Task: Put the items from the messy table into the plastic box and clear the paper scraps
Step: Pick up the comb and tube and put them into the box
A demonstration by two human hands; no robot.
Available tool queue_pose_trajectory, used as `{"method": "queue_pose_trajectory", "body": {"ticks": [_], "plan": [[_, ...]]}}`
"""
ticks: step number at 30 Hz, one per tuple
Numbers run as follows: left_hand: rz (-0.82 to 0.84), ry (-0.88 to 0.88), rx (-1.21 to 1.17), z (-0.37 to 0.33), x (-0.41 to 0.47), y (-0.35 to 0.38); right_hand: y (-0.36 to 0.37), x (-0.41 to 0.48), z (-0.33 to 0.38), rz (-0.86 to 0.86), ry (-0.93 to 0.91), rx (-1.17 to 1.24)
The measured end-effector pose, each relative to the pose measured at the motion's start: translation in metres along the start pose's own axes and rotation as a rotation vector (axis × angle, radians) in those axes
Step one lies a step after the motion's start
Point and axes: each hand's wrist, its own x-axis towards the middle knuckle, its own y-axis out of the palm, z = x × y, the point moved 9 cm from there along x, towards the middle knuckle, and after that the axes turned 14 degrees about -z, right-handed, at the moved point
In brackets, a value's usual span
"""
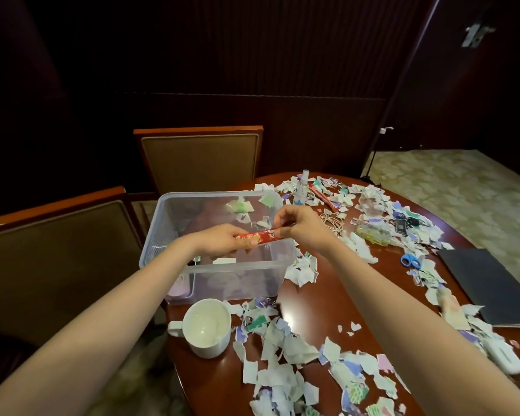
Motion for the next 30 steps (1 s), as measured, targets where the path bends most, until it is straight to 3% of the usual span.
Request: {"method": "queue_pose_trajectory", "body": {"ticks": [4, 7, 13, 18, 23, 30], "plan": [[0.011, -0.027, -0.024, 0.015, 0.011, -0.01, 0.009, 0.012, -0.001, -0.016, 0.012, -0.086], [-0.035, -0.032, -0.029, 0.025, 0.021, -0.026, 0.018, 0.024, -0.014, 0.019, 0.125, -0.064], [-0.023, -0.11, -0.032, 0.057, 0.046, -0.039, 0.026, 0.055, -0.029, -0.071, 0.269, -0.031], [-0.269, -0.099, -0.123, 0.079, 0.07, -0.066, 0.051, 0.077, -0.042, -0.108, 0.36, 0.001], [-0.374, -0.172, 0.066, 0.108, 0.087, -0.066, 0.091, 0.089, -0.083, -0.184, 0.619, 0.148], [-0.247, -0.173, 0.507, 0.132, 0.104, -0.045, 0.135, 0.095, -0.121, -0.226, 0.898, 0.27]]}}
